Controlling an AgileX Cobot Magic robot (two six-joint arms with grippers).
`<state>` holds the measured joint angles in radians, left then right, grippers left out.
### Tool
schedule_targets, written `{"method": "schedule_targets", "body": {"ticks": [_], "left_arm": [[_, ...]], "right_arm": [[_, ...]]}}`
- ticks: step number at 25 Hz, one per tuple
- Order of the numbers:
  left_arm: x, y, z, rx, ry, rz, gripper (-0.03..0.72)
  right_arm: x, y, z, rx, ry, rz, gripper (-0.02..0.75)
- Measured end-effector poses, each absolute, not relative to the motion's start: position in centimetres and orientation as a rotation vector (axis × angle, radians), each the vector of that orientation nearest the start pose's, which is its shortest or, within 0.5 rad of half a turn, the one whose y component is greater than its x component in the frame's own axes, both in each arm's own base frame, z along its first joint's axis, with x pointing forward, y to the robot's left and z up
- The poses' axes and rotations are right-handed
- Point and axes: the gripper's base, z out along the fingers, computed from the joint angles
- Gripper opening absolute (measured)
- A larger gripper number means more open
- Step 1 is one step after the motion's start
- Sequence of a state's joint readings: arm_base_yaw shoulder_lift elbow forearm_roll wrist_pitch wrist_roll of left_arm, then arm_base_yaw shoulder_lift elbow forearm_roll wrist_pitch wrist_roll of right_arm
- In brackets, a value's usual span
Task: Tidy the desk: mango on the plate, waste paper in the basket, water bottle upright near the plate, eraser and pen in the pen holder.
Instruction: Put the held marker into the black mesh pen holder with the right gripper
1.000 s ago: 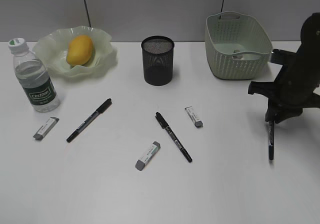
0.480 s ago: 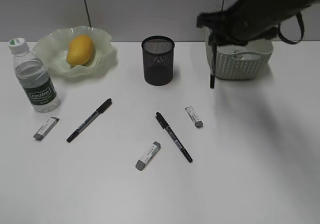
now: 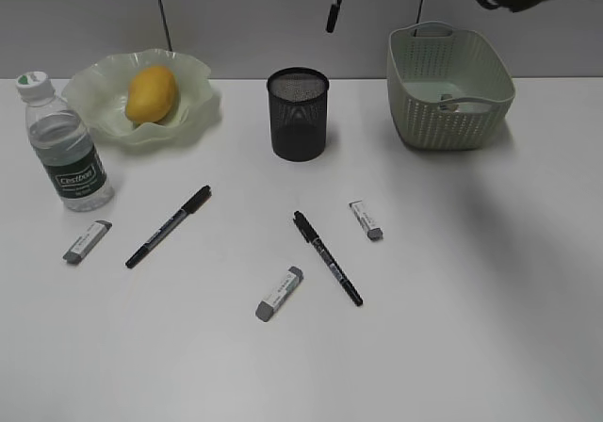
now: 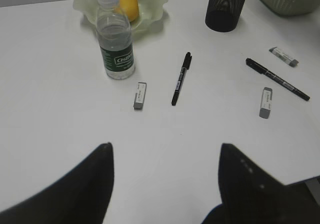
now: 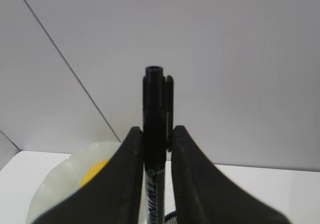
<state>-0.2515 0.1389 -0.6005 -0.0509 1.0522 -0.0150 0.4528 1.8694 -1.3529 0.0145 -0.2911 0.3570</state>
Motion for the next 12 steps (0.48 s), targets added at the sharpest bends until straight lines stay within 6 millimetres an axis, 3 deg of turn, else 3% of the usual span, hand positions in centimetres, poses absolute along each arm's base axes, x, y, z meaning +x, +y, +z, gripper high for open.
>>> {"method": "schedule_targets", "body": {"ticks": [12], "left_arm": [[0.6,-0.6,30.6,0.246,2.066,-0.224,0.492]], "right_arm": [[43.8,21.3,21.7,-0.071,1.726,0.605,0.143]]}}
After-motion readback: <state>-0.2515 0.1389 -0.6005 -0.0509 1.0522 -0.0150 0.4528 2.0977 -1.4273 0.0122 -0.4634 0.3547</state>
